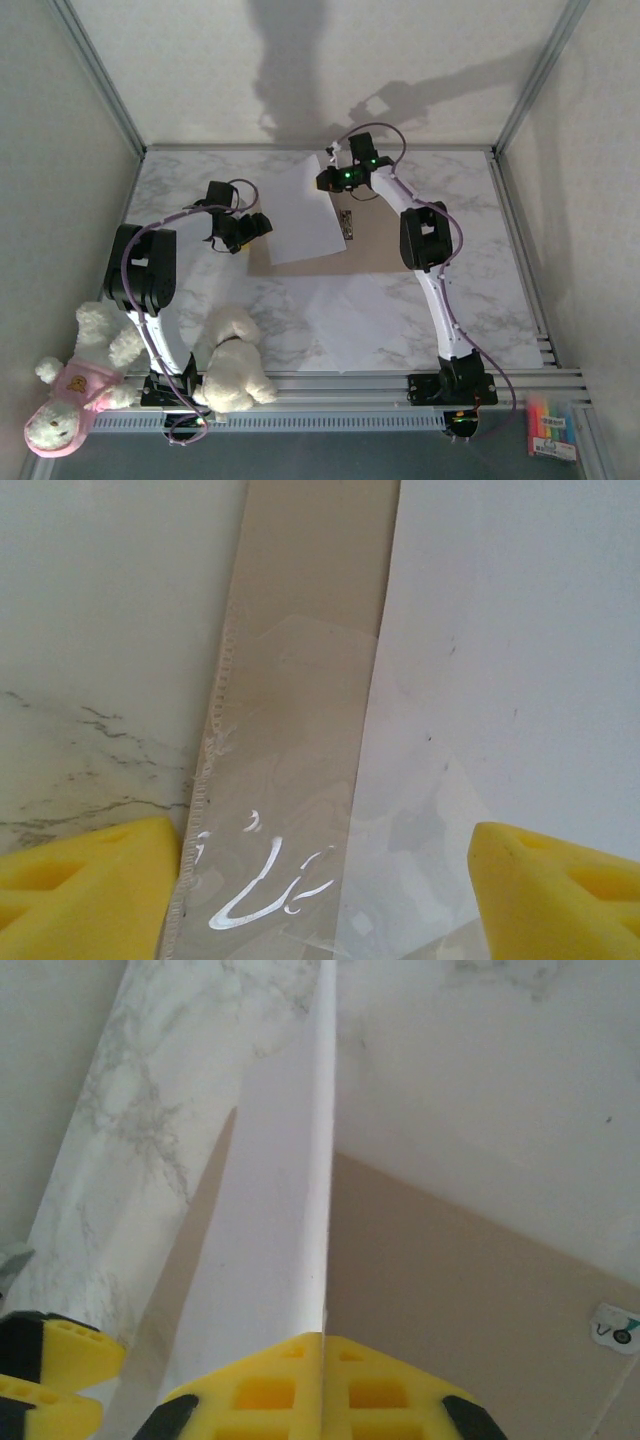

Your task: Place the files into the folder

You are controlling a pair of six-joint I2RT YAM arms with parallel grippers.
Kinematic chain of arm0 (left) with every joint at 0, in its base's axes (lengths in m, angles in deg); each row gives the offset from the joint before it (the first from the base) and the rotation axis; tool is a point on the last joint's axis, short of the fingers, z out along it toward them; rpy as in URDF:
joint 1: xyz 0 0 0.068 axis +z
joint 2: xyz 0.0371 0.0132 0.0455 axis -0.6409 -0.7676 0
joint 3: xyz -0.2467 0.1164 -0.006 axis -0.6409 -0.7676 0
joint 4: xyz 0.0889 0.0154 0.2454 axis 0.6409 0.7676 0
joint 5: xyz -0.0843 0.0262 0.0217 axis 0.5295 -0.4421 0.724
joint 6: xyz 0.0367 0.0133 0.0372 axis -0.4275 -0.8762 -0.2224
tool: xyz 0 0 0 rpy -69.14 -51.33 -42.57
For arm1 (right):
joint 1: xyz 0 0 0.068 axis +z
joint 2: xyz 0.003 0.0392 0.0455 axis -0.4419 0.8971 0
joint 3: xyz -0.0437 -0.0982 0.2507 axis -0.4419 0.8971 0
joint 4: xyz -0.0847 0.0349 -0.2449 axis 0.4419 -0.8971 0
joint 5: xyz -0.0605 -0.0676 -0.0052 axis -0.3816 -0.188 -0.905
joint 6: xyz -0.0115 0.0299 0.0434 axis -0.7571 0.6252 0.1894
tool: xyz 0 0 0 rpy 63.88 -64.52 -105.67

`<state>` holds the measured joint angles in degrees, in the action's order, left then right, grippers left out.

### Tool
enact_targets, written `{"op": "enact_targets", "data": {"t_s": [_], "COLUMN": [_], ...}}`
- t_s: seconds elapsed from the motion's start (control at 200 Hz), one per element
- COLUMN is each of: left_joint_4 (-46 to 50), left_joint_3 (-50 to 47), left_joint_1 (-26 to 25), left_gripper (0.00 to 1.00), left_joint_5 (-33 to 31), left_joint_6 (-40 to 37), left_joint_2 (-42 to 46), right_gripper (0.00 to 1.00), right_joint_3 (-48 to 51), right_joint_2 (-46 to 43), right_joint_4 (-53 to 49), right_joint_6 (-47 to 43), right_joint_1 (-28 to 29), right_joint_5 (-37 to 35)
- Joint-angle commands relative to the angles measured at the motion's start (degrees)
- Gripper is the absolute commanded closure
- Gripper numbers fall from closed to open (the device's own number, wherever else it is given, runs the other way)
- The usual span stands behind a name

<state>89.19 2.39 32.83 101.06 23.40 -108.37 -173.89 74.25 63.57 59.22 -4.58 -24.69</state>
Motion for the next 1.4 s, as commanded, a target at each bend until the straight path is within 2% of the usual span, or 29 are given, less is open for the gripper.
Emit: {"op": "enact_targets", "data": {"t_s": [0.0,0.31,0.691,1.157,1.392], "left_joint_4": [2.7,2.7,2.5,2.4,2.4], "left_joint_3": [-1.6,-1.5,-1.8,-2.6,-2.8], "left_joint_1": [0.0,0.0,0.0,-0.1,0.0], "left_gripper": [0.23,0.23,0.23,0.23,0.23], "left_joint_5": [0.5,0.5,0.6,0.5,0.5], "left_joint_6": [0.7,0.4,0.7,0.7,0.7], "left_joint_2": [0.3,0.3,0.2,0.6,0.7], "right_gripper": [0.99,0.99,0.99,0.99,0.99], "right_joint_3": [4.6,14.7,27.5,26.3,27.8], "right_joint_2": [-5.0,-9.2,-14.0,-13.1,-12.8], "right_joint_4": [5.4,11.9,24.5,24.4,27.9], "right_joint_6": [2.5,5.3,11.6,9.0,11.1], "right_joint_1": [0.3,0.2,0.2,0.1,0.0], "right_joint_5": [-1.3,-1.1,-0.9,-3.3,-2.4]}}
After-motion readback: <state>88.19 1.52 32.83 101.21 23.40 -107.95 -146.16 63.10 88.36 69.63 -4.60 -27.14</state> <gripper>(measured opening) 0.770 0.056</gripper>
